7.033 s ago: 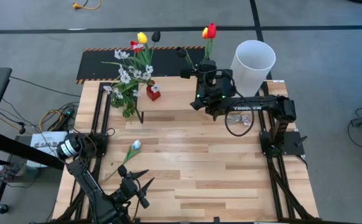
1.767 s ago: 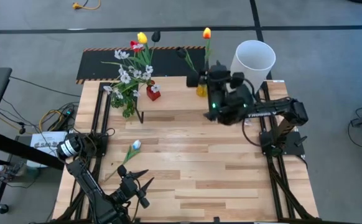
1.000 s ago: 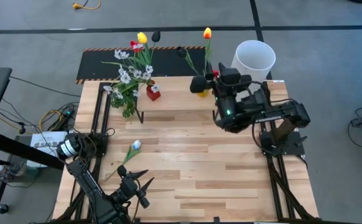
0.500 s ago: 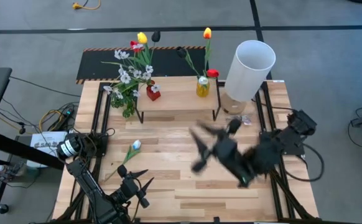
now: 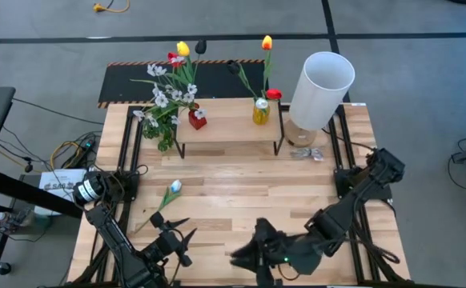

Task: Pick and place flowers into a vace then onto a shelf
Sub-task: Put the white flower into the yellow vase on the shelf

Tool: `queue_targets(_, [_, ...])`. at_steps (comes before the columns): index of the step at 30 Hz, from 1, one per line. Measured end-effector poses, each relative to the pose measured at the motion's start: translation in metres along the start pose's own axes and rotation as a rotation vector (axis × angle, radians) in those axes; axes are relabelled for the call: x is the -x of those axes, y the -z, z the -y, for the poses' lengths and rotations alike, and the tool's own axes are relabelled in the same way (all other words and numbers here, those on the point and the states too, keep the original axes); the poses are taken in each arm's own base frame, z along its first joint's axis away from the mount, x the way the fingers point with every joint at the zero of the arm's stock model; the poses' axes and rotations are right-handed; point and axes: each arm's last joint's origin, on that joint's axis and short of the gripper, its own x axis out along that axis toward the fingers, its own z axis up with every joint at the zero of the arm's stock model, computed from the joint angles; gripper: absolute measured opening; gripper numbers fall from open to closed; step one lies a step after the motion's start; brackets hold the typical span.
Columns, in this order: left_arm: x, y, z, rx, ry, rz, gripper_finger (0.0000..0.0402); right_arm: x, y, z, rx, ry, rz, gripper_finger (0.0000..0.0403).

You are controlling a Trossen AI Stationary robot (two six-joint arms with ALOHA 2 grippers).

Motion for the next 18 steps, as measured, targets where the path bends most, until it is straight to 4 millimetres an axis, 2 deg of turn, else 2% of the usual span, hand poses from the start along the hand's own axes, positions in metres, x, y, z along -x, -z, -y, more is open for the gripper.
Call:
queue_targets(3, [0.000,0.002,0.000,-0.016,-0.009,-0.048,0.0173,0.003,0.012,0.010,-0.165,0.026,-0.235,0.0070])
queue_targets(7, [0.001,0.004,-0.001,-0.071,-0.020,-0.124,0.0173,0.013,0.035,0.028,-0.310,0.224,-0.515,0.0062])
queue_targets(9, [0.001,0.006,-0.001,-0.131,-0.029,-0.208,0.0173,0.025,0.046,0.033,-0.285,0.342,-0.592,0.0058])
queue_targets(13, [0.001,0.006,-0.001,-0.275,-0.026,-0.486,0.0173,0.055,0.069,0.041,-0.174,0.577,-0.704,0.0052])
queue_targets(18, [-0.001,-0.008,-0.004,-0.357,0.072,-0.763,0.0173,0.087,0.093,0.049,-0.013,0.786,-0.635,0.0046])
